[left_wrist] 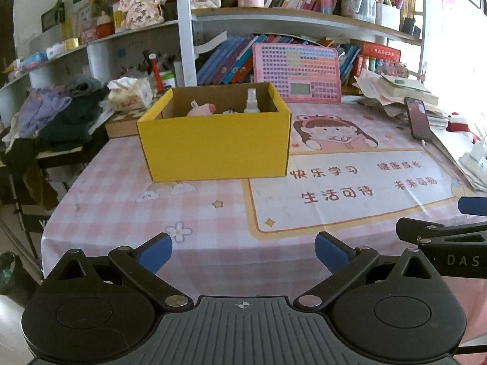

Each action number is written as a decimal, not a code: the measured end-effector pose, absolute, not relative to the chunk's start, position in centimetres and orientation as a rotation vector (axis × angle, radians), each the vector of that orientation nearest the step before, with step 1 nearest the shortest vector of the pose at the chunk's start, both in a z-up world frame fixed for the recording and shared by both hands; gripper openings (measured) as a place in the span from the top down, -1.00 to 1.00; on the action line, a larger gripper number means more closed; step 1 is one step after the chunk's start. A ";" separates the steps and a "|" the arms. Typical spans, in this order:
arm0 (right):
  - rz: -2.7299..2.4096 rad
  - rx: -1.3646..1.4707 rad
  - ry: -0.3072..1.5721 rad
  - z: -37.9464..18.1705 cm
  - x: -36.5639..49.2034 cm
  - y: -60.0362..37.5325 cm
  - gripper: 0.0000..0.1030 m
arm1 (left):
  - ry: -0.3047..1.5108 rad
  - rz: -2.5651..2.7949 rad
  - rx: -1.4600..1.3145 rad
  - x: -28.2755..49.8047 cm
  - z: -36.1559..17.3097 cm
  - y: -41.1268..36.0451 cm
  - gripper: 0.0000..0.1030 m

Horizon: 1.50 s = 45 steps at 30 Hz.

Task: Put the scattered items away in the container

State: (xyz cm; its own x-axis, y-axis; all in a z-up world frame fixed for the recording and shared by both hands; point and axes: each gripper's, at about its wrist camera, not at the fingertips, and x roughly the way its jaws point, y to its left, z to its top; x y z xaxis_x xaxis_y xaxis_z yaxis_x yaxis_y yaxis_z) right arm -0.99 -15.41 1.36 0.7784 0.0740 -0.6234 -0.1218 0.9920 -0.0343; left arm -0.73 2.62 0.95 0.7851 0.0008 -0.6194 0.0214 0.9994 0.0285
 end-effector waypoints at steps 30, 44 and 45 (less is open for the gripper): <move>0.113 -0.062 0.698 1.2 -2.2 -15.9 -0.97 | 0.704 -0.013 0.012 -1.6 0.8 2.1 -1.00; 0.124 -0.068 0.696 1.2 -2.2 -15.6 -0.97 | 0.710 0.005 0.004 -1.8 0.8 2.4 -1.00; 0.123 -0.068 0.696 1.2 -2.2 -15.6 -0.97 | 0.710 0.005 0.005 -1.8 0.8 2.4 -1.00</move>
